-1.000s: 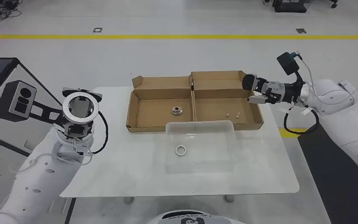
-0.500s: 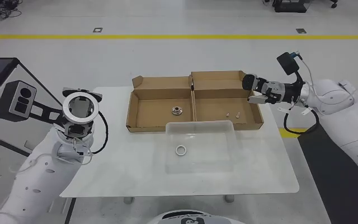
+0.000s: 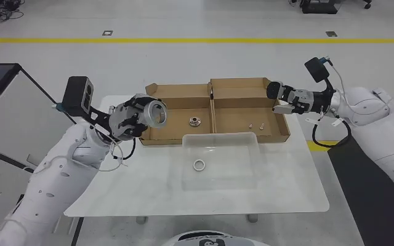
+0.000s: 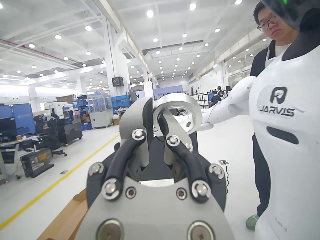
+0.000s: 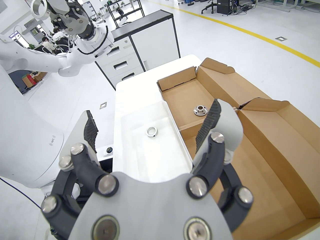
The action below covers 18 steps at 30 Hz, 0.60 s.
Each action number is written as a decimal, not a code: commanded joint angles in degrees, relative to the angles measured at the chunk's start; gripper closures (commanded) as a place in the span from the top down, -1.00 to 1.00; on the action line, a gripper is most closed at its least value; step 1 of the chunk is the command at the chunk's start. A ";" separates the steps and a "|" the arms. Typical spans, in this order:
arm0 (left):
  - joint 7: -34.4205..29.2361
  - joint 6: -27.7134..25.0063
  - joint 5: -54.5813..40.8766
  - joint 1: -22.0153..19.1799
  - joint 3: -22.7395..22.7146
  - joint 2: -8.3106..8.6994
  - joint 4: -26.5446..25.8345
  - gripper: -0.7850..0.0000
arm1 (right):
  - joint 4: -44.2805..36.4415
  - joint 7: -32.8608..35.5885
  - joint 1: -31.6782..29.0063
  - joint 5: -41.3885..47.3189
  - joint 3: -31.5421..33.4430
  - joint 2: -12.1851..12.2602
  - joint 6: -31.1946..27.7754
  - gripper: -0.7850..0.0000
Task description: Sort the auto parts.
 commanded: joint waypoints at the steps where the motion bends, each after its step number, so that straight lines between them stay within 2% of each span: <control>1: -2.74 1.66 -1.05 -3.25 2.43 -0.77 2.32 -1.00 | 0.00 0.00 0.00 0.00 0.00 0.00 0.00 1.00; 5: -8.11 3.99 -0.85 -9.64 7.36 -2.63 8.64 -1.00 | 0.00 0.00 0.00 0.00 0.00 0.00 0.00 1.00; 11: -16.03 3.65 0.95 -16.99 13.81 -5.24 18.43 -1.00 | 0.00 0.00 0.00 0.00 0.00 0.00 0.00 1.00; 18: -24.23 3.58 5.00 -20.67 18.16 -7.12 27.47 -1.00 | 0.00 0.00 0.00 0.00 0.00 0.00 0.00 1.00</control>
